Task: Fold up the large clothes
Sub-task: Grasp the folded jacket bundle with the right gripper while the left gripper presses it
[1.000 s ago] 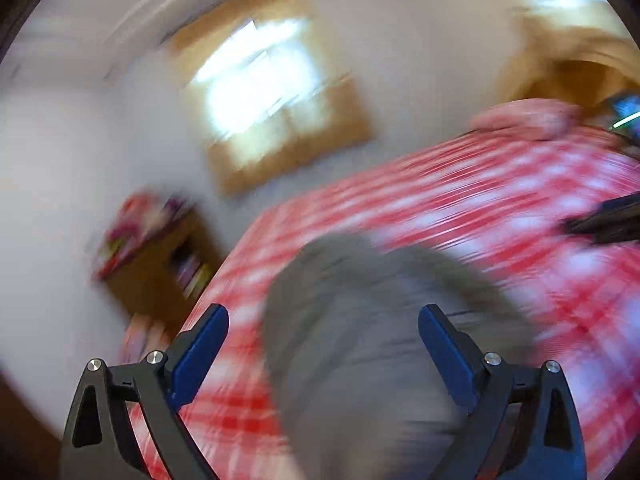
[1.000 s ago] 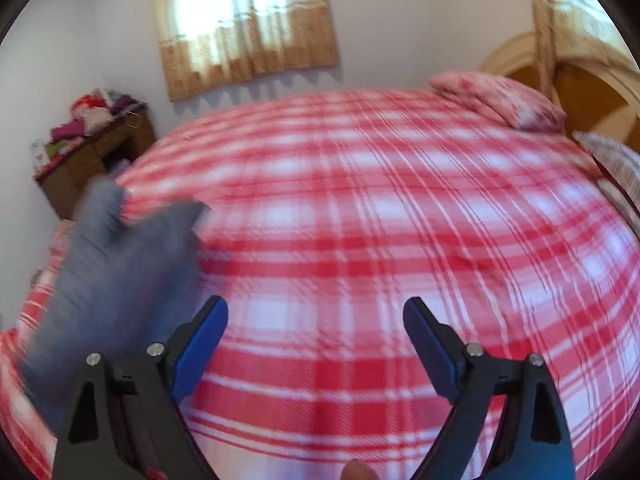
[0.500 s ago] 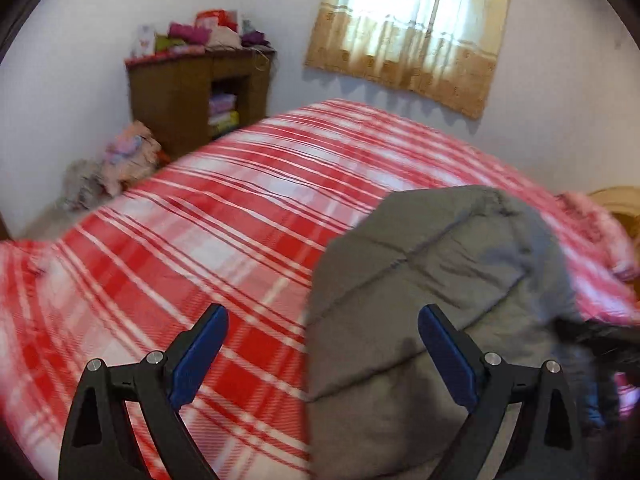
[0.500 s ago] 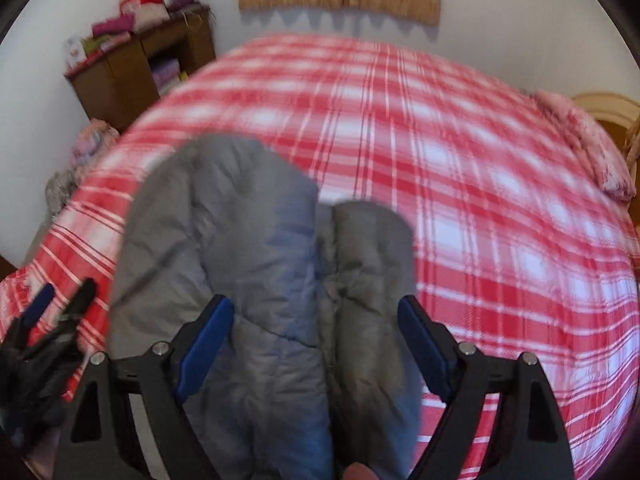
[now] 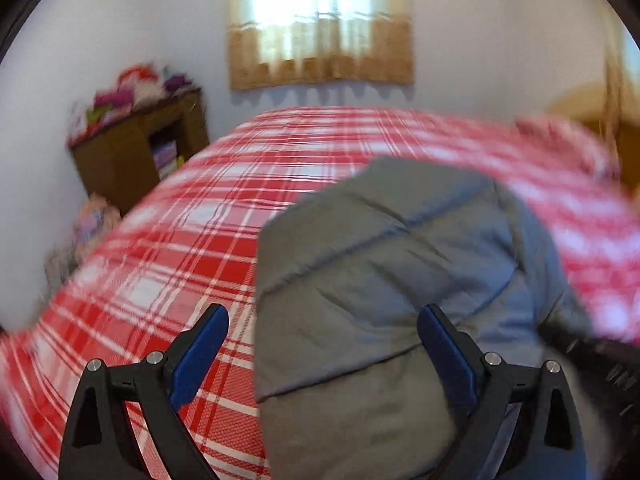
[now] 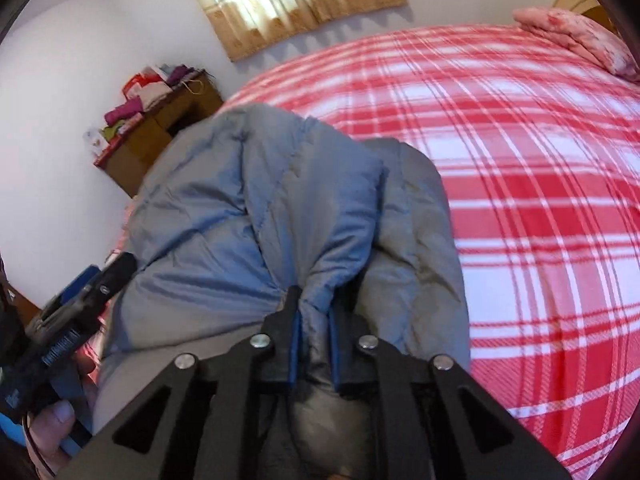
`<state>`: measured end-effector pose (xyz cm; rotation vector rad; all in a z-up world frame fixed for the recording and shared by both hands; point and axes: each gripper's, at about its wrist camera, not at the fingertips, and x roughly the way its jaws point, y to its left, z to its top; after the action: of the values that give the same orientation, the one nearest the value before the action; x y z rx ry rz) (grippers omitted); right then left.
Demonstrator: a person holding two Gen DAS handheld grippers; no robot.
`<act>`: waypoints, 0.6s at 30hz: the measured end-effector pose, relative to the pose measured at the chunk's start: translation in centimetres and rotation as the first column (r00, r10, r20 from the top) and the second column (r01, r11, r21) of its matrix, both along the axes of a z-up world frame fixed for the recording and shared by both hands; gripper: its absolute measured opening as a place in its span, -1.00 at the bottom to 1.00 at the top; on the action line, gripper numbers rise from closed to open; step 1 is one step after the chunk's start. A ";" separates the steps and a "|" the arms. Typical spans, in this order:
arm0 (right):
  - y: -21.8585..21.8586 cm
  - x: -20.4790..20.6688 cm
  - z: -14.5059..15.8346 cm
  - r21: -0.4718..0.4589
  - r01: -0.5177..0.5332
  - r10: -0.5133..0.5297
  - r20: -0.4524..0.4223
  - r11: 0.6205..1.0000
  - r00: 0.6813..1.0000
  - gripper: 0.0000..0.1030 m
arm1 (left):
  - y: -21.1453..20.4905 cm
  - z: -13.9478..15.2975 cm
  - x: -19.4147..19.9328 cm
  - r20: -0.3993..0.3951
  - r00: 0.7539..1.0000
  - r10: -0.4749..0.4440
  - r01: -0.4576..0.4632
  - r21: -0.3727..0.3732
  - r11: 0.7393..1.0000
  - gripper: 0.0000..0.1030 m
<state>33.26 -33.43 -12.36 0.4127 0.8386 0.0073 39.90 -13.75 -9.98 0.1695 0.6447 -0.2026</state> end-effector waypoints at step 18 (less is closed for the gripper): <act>1.7 3.7 -0.6 -0.143 0.109 -0.106 0.025 0.984 0.994 -0.47 | 1.2 1.0 2.7 -0.033 0.999 0.028 -0.031 -0.098 0.995 0.87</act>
<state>36.96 -31.71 -13.00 0.3205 0.7936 -0.1493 42.63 -12.52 -9.01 0.0624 0.6665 -0.2085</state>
